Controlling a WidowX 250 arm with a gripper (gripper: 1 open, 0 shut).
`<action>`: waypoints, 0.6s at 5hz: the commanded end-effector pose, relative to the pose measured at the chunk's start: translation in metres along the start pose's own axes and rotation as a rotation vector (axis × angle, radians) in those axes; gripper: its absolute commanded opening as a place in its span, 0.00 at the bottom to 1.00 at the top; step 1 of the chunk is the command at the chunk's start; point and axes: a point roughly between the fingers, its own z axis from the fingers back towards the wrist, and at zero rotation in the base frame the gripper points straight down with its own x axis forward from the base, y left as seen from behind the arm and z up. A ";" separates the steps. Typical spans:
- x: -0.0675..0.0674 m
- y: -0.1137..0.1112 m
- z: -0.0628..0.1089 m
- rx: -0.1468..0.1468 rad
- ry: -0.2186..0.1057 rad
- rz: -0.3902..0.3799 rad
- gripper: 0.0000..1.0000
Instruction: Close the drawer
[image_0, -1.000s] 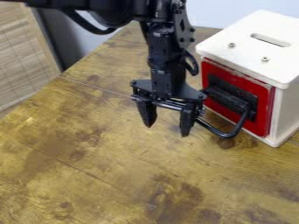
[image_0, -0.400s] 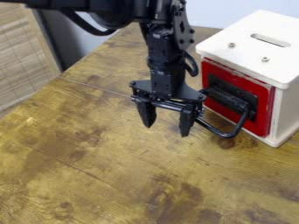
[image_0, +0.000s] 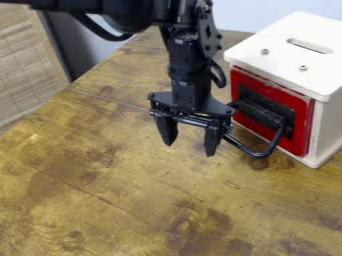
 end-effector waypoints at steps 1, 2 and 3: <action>0.003 0.001 0.015 0.014 -0.040 -0.009 1.00; 0.004 0.000 0.015 0.016 -0.035 -0.013 1.00; 0.005 -0.002 0.014 0.017 -0.032 -0.018 1.00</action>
